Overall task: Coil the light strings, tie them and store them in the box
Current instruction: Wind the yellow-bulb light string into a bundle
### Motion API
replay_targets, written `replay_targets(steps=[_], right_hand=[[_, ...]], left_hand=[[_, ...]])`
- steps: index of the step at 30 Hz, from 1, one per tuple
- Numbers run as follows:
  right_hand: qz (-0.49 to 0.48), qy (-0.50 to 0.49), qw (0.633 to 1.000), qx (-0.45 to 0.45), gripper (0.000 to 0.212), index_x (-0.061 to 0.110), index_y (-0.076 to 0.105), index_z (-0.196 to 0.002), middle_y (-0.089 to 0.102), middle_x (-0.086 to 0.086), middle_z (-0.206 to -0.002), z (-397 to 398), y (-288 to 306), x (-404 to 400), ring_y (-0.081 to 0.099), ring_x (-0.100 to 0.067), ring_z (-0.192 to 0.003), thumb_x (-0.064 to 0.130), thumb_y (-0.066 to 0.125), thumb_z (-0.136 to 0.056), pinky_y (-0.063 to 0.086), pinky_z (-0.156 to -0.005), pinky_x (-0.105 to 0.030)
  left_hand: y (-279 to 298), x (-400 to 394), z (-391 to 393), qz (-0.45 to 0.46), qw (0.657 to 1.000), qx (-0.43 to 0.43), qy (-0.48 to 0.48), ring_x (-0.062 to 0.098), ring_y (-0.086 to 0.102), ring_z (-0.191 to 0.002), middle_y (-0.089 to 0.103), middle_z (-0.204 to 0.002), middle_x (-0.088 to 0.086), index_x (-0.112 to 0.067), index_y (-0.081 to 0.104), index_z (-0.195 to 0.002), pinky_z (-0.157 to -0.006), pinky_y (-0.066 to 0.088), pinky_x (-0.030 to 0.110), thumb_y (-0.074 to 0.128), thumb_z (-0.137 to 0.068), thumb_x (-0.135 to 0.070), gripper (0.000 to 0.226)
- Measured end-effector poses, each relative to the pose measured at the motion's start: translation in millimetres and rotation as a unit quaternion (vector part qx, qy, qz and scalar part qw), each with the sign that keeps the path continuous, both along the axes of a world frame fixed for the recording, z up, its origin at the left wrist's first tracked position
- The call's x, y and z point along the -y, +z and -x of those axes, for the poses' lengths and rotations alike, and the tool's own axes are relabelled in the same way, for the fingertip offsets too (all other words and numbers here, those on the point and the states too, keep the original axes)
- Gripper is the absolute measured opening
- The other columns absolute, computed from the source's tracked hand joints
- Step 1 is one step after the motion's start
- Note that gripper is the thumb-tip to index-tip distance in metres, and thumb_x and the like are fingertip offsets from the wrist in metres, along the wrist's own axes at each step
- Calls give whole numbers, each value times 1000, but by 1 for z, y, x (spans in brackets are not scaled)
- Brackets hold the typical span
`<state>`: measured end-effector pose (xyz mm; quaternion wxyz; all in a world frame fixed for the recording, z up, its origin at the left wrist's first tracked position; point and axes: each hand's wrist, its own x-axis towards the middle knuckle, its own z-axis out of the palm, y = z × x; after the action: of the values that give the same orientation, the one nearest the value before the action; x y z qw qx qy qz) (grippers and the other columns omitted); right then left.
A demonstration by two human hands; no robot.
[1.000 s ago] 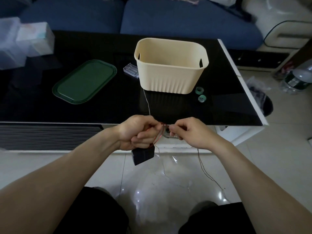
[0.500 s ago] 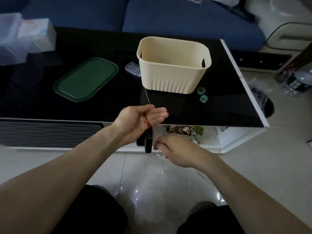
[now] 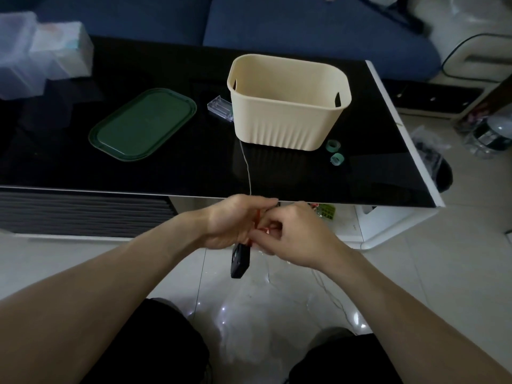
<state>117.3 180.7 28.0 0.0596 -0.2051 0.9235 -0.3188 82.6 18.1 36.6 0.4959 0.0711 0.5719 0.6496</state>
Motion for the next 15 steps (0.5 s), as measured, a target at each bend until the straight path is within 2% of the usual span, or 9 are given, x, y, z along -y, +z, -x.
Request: replay_targets(steps=[1,2,4,5,6,8,10,13,15], right_hand=[[3,-15,1000,-6,27,22,69,-70,55,15,-52,2,1,-2,59,-4,-53,43,78,-83,48,-55,-21],[13,-29,999,3,29,23,67,-68,56,14,-50,3,3,-4,60,-2,-51,46,82,-78,47,-54,-19],[30,-54,997,47,34,25,62,-65,62,8,-51,6,6,-9,61,-1,-50,49,85,-72,48,-52,-19],[32,-61,996,65,33,28,61,-65,65,9,-54,7,7,-12,61,0,-52,49,86,-71,49,-53,-19],[34,-63,994,77,32,31,61,-66,66,12,-57,10,6,-15,61,0,-55,50,86,-71,48,-54,-18],[39,-58,993,99,29,26,65,-68,64,12,-59,15,3,-22,57,0,-54,46,85,-73,43,-53,-16],[28,-52,992,115,27,19,69,-71,64,7,-60,19,1,-29,52,-1,-53,40,83,-78,42,-54,-19],[17,-46,992,119,25,23,67,-69,62,11,-59,21,3,-35,53,1,-55,40,81,-81,41,-55,-15],[23,-49,990,127,25,25,67,-73,61,11,-63,22,4,-39,52,2,-56,45,81,-79,43,-55,-15]], left_hand=[[-1,-1,-1,6,1000,5,-22,33,65,-94,63,-109,20,2,57,-128,-82,54,40,31,-103,-43,58],[-2,-1,-2,15,999,4,-35,35,68,-88,61,-112,22,4,49,-133,-70,55,33,29,-102,-49,65],[-5,-1,-2,26,998,-18,-48,25,65,-61,65,-109,23,5,46,-133,-45,39,23,24,-101,-54,71],[-3,-2,-2,27,998,-26,-48,19,57,-48,67,-105,24,3,47,-132,-40,29,23,23,-102,-54,69],[-3,-2,-1,28,998,-30,-48,15,46,-40,69,-100,23,-1,52,-129,-39,21,24,22,-103,-52,65],[-5,-1,0,48,996,-48,-57,10,30,-33,72,-81,15,-9,64,-114,-42,15,27,26,-105,-47,55],[-7,1,1,75,992,-67,-70,8,27,-33,70,-70,9,-7,66,-113,-41,17,25,34,-104,-43,49],[-11,4,2,88,990,-69,-86,9,27,-35,65,-69,11,-3,62,-123,-39,21,23,39,-104,-38,46],[-9,4,0,89,989,-71,-91,8,27,-33,61,-60,8,-10,73,-103,-40,21,22,36,-107,-31,42]])
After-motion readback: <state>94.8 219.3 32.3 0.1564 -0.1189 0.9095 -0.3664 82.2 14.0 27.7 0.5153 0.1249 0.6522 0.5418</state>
